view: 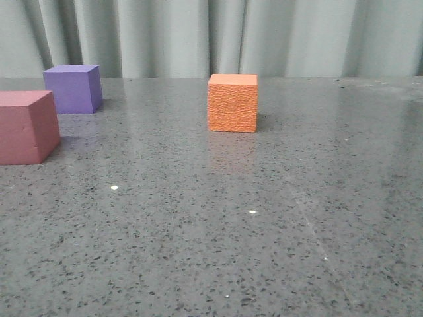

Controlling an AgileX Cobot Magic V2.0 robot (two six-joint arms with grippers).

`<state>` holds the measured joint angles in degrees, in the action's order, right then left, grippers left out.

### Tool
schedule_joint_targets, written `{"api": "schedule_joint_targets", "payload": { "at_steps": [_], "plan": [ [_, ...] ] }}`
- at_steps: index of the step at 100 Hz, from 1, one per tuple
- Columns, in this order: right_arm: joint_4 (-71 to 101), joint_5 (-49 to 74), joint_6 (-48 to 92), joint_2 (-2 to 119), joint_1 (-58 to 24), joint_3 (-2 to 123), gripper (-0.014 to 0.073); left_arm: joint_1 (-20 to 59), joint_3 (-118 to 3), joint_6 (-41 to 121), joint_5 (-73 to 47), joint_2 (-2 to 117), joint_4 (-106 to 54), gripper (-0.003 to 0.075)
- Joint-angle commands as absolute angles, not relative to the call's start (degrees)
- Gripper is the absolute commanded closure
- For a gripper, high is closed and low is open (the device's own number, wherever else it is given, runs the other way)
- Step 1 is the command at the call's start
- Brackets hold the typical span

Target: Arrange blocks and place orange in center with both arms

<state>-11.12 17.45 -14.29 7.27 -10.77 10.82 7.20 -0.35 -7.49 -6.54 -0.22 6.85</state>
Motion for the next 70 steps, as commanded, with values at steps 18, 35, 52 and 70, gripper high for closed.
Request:
{"api": "schedule_joint_targets", "payload": {
  "at_steps": [18, 35, 52, 70],
  "plan": [
    [-6.8, 5.8, -11.1, -0.5, -3.3, 3.9, 0.0661, 7.6, 2.8, -7.8, -1.8, -2.1, 6.4, 0.0739],
    [-6.6, 5.1, -11.1, -2.0, -3.1, 1.7, 0.0661, 7.6, 2.8, -7.8, -1.9, -2.1, 6.4, 0.0739],
    [-6.6, 3.6, -11.1, -2.0, -3.1, -0.8, 0.0661, 7.6, 2.8, -7.8, -1.9, -2.1, 6.4, 0.0739],
    [-6.6, 3.9, -11.1, -2.0, -3.1, -0.8, 0.0661, 7.6, 2.8, -7.8, -1.9, -2.1, 6.4, 0.0739]
  ]
}}
